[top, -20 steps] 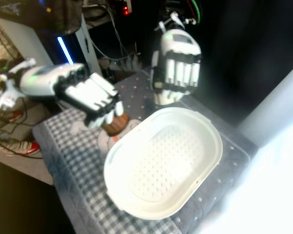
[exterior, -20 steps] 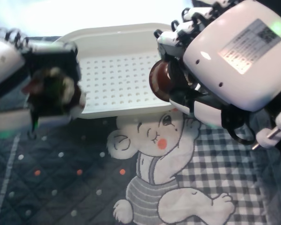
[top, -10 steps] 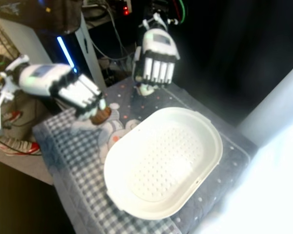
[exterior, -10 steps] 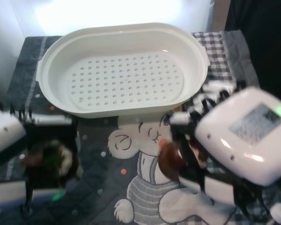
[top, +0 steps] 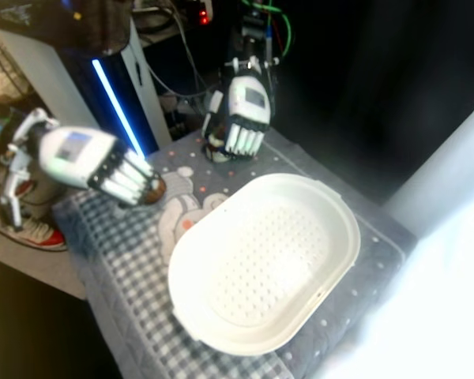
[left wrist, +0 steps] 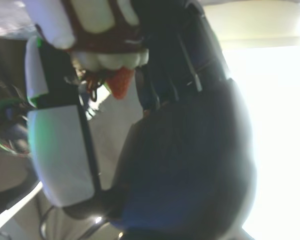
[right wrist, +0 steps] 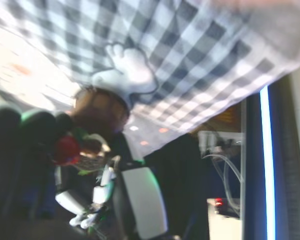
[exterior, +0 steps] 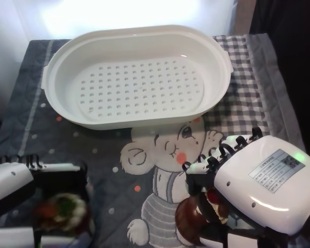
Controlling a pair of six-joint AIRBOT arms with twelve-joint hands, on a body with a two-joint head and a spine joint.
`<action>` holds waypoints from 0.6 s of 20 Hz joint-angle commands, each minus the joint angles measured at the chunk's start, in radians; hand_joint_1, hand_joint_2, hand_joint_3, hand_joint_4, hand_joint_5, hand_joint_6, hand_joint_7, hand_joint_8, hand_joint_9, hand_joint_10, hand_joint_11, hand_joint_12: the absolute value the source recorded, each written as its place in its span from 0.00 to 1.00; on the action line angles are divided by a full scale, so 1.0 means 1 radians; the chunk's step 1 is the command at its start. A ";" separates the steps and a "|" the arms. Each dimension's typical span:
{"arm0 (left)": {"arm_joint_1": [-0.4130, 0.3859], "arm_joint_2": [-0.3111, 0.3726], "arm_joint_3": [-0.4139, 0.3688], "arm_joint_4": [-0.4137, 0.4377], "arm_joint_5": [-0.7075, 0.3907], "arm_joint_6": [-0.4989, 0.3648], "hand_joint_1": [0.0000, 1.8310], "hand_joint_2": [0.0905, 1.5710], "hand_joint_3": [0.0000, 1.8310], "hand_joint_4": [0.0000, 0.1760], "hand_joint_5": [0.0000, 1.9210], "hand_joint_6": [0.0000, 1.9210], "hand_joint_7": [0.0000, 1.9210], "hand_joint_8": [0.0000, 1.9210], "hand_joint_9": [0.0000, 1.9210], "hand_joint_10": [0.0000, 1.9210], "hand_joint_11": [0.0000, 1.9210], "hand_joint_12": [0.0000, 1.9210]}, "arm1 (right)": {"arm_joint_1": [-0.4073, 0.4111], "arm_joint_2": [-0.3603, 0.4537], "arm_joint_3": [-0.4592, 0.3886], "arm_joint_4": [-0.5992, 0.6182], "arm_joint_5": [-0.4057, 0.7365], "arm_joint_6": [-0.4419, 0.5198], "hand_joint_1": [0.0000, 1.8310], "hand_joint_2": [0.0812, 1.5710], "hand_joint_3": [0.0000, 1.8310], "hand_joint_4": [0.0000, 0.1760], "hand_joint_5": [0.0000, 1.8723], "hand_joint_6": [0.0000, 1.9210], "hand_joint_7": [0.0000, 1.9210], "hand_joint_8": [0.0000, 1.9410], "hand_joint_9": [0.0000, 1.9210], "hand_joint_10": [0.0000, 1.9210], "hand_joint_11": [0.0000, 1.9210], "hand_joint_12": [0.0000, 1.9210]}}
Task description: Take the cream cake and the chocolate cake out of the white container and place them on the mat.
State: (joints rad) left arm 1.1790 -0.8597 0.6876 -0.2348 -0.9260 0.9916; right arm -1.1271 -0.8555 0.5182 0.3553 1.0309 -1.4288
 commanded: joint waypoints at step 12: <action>0.036 -0.016 0.035 -0.048 -0.187 -0.083 0.23 0.53 0.00 0.58 0.15 0.00 0.23 0.01 0.19 0.21 0.01 0.70 | 0.006 0.012 0.012 -0.020 0.146 0.003 0.28 0.60 0.01 0.00 0.30 0.03 0.25 0.41 0.17 0.67 0.11 0.90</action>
State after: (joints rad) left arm 1.2194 -0.8734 0.7216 -0.2958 -1.0157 0.9043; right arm -1.1271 -0.8452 0.5266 0.3737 1.0508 -1.4284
